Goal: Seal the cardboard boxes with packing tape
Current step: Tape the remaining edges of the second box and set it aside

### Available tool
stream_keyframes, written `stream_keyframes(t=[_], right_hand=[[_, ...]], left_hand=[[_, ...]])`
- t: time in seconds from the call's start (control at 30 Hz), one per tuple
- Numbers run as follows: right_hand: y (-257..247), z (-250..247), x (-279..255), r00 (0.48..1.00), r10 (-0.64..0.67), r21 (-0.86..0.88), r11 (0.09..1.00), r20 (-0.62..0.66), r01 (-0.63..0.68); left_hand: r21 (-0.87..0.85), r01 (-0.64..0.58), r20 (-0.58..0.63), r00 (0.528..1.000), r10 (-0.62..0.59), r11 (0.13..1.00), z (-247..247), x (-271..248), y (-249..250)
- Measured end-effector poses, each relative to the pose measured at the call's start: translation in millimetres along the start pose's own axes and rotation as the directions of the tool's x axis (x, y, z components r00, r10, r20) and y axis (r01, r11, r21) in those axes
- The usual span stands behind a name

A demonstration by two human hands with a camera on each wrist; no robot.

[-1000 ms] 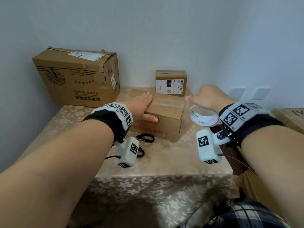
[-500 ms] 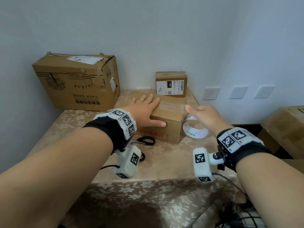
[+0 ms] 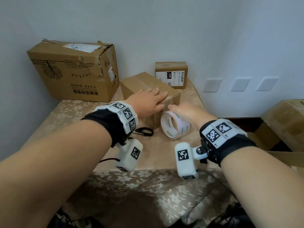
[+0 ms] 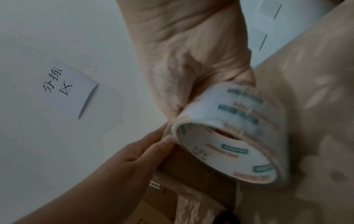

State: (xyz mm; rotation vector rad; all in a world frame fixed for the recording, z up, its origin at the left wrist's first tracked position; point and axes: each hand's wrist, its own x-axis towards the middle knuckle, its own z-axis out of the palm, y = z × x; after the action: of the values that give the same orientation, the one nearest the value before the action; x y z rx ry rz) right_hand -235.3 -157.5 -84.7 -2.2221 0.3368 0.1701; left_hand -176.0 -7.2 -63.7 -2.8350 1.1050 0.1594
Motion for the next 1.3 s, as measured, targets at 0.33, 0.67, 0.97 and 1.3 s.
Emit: stream_keyframes(t=[0.33, 0.67, 0.97, 1.3], right_hand=[[-5.0, 7.6, -12.5, 0.993, 0.115, 0.172, 0.978, 0.037, -0.120], [-16.4, 1.0, -9.9, 0.984, 0.149, 0.139, 0.977, 0.093, -0.161], [-33.6, 10.2, 5.8, 0.983, 0.153, 0.090, 0.983, 0.100, -0.162], [-19.3, 12.2, -2.4, 0.991, 0.006, 0.329, 0.943, 0.136, -0.052]], left_hand=[[-0.106, -0.080, 0.108, 0.990, 0.091, 0.991, -17.6, 3.4, -25.1], [-0.081, -0.030, -0.144, 0.989, 0.018, 0.996, 5.6, 18.8, -11.8], [-0.087, -0.108, -0.097, 0.990, 0.100, 0.990, 2.7, 32.7, -36.0], [0.025, -0.056, -0.202, 0.978, 0.060, 0.998, 6.7, 48.8, -40.5]])
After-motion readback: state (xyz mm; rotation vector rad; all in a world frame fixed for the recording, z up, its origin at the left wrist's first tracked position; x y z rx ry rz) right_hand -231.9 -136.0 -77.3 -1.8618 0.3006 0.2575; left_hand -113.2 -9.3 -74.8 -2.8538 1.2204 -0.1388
